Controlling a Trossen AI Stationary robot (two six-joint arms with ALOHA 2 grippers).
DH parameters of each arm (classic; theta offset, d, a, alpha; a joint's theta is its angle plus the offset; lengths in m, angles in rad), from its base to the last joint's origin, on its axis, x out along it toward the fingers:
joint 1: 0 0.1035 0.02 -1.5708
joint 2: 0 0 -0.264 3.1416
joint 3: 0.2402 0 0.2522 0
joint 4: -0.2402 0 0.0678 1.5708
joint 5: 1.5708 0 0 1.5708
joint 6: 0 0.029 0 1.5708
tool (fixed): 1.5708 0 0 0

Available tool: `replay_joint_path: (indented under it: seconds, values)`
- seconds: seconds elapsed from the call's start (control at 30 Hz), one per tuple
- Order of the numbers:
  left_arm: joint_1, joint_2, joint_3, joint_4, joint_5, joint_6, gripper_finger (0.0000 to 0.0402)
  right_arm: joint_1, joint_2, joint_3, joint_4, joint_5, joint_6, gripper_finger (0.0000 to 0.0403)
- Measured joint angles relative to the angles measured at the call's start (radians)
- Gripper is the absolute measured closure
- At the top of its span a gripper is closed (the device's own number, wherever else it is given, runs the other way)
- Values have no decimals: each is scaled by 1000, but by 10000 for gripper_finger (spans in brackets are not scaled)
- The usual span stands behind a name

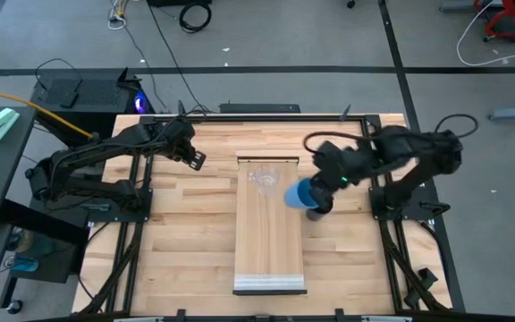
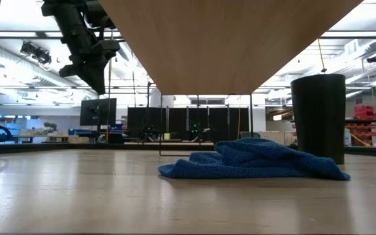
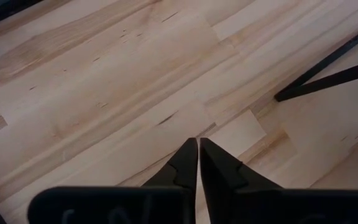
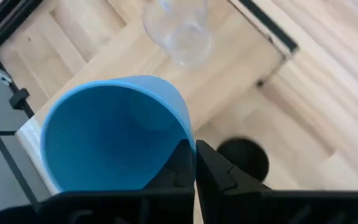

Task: Stack small to large cups/mugs on shelf
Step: Put the blue cup on the shelf

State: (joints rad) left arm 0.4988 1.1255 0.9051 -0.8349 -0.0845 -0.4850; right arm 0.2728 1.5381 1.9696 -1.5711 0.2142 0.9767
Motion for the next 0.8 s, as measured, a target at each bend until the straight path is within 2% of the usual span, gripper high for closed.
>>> replay_joint_path:
  seconds: [0.17, 0.37, 0.6, 0.8]
  values:
    - [0, 0, 0, 0, 0, 0, 373, -84, 138, 154, 4, -67, -207, 400]
    - [0, 0, 0, 1, 0, -1, 382, -95, 284, 315, 1, -127, -365, 400]
    - [0, 0, 0, 2, 0, -2, 382, -91, 363, 342, 0, -153, -456, 400]
    - [0, 0, 0, 2, 0, -2, 374, -78, 367, 320, -1, -168, -488, 400]
